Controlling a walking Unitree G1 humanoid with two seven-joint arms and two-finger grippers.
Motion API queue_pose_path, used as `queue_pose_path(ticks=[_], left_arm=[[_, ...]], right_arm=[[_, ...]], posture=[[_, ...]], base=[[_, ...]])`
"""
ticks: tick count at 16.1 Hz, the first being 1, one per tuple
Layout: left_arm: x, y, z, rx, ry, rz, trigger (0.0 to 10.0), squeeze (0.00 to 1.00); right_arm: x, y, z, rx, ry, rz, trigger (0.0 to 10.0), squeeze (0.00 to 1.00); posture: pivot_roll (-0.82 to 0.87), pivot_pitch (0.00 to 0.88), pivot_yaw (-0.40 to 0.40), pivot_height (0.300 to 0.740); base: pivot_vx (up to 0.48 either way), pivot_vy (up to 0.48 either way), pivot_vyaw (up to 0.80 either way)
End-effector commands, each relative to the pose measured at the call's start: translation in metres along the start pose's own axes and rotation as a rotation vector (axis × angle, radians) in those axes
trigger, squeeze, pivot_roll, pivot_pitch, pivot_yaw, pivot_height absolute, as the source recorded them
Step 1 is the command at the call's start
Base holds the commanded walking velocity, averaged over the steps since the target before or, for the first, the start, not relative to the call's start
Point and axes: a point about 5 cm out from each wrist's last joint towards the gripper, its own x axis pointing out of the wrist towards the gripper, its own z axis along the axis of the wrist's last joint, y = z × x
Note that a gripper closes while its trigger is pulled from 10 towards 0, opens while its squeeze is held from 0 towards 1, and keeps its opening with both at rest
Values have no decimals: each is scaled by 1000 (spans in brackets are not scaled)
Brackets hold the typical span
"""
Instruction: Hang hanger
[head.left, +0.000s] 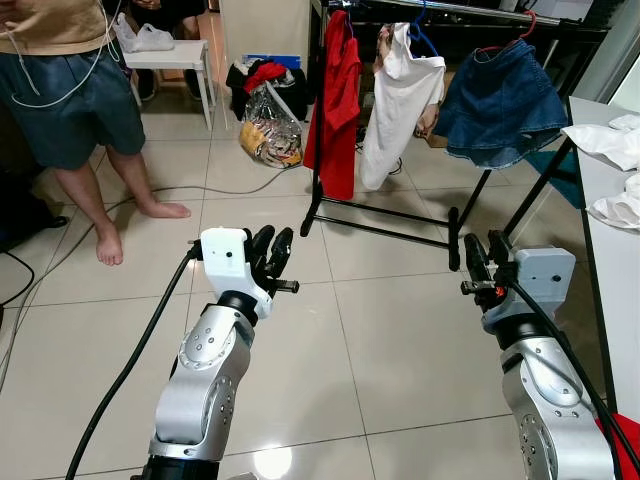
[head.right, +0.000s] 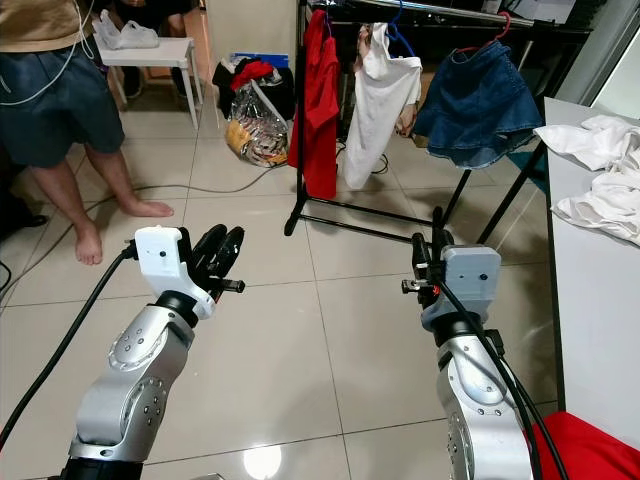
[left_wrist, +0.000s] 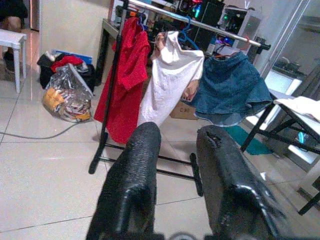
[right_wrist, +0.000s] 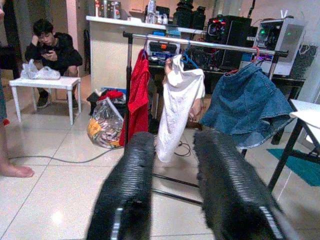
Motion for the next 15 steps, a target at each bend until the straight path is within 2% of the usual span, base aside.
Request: queue_pose_path(ticks=[1, 2, 3, 9, 15], left_arm=[[2, 0, 1, 13, -1, 4, 10000, 1000], [3, 0, 0, 20, 6, 3, 10000, 0], [3, 0, 0, 25, 8, 3, 10000, 0], [5, -1, -1, 33, 8, 8, 10000, 0], [6, 0, 0, 36, 7, 8, 10000, 0]], right_arm=[[1, -3, 4, 4, -24, -11, 10000, 1000], [2, -2, 4, 14, -20, 5, 10000, 1000], [1, 0, 5, 19, -30, 21, 10000, 0], [2, 5, 13, 6, -87, 62, 10000, 0], [2, 3, 10, 13, -71, 31, 10000, 0]], posture=[[-46, 0, -33, 740], [-46, 0, -33, 740], [-46, 0, -33, 740], [-52, 0, -32, 740], [-54, 0, -28, 740]], base=[[0, 0, 0], [0, 0, 0], [0, 0, 0], [0, 0, 0], [0, 0, 0]])
